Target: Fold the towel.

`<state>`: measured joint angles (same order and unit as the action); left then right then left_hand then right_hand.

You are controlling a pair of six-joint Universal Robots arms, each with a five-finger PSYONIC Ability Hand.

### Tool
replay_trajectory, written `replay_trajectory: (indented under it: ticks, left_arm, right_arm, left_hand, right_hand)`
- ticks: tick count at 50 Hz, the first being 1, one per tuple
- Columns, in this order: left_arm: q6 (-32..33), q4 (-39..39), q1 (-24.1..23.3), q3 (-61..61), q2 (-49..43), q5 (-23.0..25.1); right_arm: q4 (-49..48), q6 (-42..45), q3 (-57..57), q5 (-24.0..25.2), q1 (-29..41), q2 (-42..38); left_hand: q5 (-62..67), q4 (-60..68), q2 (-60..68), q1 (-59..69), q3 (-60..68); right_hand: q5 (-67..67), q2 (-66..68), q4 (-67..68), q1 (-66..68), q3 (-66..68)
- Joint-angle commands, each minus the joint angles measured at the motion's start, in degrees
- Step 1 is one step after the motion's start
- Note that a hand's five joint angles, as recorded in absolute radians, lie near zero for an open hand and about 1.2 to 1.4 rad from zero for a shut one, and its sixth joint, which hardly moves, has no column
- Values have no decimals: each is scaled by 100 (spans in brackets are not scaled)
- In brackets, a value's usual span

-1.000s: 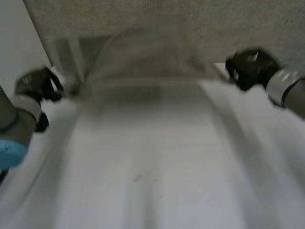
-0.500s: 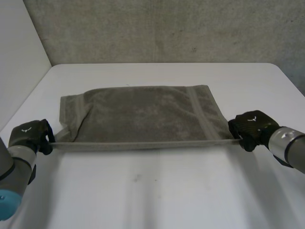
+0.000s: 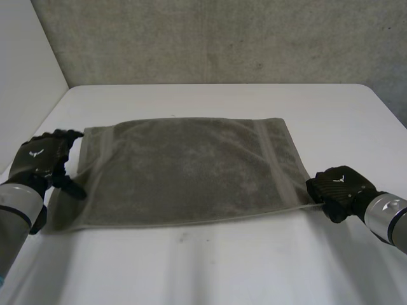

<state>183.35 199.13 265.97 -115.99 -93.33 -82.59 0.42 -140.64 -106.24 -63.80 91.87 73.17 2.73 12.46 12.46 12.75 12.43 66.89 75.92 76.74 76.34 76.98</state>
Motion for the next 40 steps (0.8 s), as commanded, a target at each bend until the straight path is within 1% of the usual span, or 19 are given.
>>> replay_trajectory:
  ticks: [1,2,7,11,12,13,14,15,16,17,18,20,21,23,24,28,35,37,40]
  left_arm:
    - [17,-14,43,77,17,464]
    - [25,-14,43,68,25,490]
    - [34,21,16,-2,34,542]
    - [175,-32,86,-38,8,815]
    - [340,-102,130,-72,-1,1050]
    - [342,-102,130,-73,-1,1052]
    - [655,-276,278,-160,-1,1348]
    - [1154,-583,584,-248,8,1656]
    - [1159,-586,587,-248,8,1659]
    - [1568,-882,805,-292,17,1824]
    - [1572,-885,807,-292,17,1826]
    - [2483,-1480,1149,-371,8,1984]
    - [2486,-1482,1150,-371,8,1984]
    - [3125,-1771,1351,-442,-53,2010]
    - [3128,-1772,1352,-442,-54,2010]
    - [3637,-1746,1554,-459,-263,2019]
    - [3664,-1491,1589,-424,-572,2019]
    - [3664,-1185,1598,-424,-747,2019]
    - [3664,-1052,1607,-415,-809,2019]
  right_arm:
    - [-86,10,-54,-1,-2,-22]
    - [-95,10,-72,-1,-11,-22]
    - [-95,10,-72,-1,-28,-13]
    - [-95,10,-54,-1,-37,-22]
    - [-95,10,-54,-1,-37,-22]
    - [-104,10,-54,-1,-37,-31]
    - [-104,10,-54,-1,-37,-40]
    - [-104,10,-54,-1,-37,-40]
    - [-121,10,-54,-1,-37,-40]
    - [-130,10,-54,-1,-37,-48]
    - [-130,10,-54,-1,-37,-48]
    - [-130,10,-72,-1,-37,-48]
    - [-130,10,-72,-1,-37,-48]
    - [-130,10,-72,-1,-37,-57]
    - [-130,10,-72,-1,-37,-66]
    - [-139,10,-81,-1,-37,-101]
    - [-148,19,-72,-1,-37,-128]
    - [-148,19,-72,-1,-37,-128]
    - [-139,19,-81,-1,-37,-136]
  left_hand:
    - [926,953,953,924,956]
    - [1142,1170,1169,1141,1172]
    - [1094,1122,1121,1092,1124]
    - [1127,1155,1155,1126,1157]
    - [1144,1172,1171,1143,1174]
    - [1144,1172,1172,1143,1174]
    - [1144,1172,1172,1143,1174]
    - [1144,1172,1172,1143,1174]
    - [1144,1172,1172,1143,1174]
    - [1161,1189,1188,1159,1191]
    - [1161,1189,1188,1160,1191]
    - [1161,1189,1188,1160,1191]
    - [1161,1189,1188,1160,1191]
    - [1178,1205,1205,1176,1208]
    - [1178,1206,1205,1176,1208]
    - [1228,1256,1255,1226,1258]
    - [1699,1727,1727,1698,1729]
    - [2370,2397,2397,2368,2400]
    - [2473,2501,2500,2472,2503]
  right_hand:
    - [311,408,326,366,302]
    - [311,408,326,366,302]
    - [311,408,326,366,302]
    - [311,408,326,366,302]
    - [311,408,326,366,302]
    - [311,408,326,366,302]
    - [311,408,326,366,302]
    - [311,408,326,366,302]
    - [311,408,326,366,302]
    - [311,408,326,366,302]
    - [311,408,326,366,302]
    - [311,408,326,366,302]
    - [311,408,326,366,302]
    - [311,408,326,366,302]
    - [311,408,326,366,302]
    - [311,408,326,366,302]
    - [311,408,326,366,302]
    - [311,408,326,366,302]
    - [311,408,326,366,302]
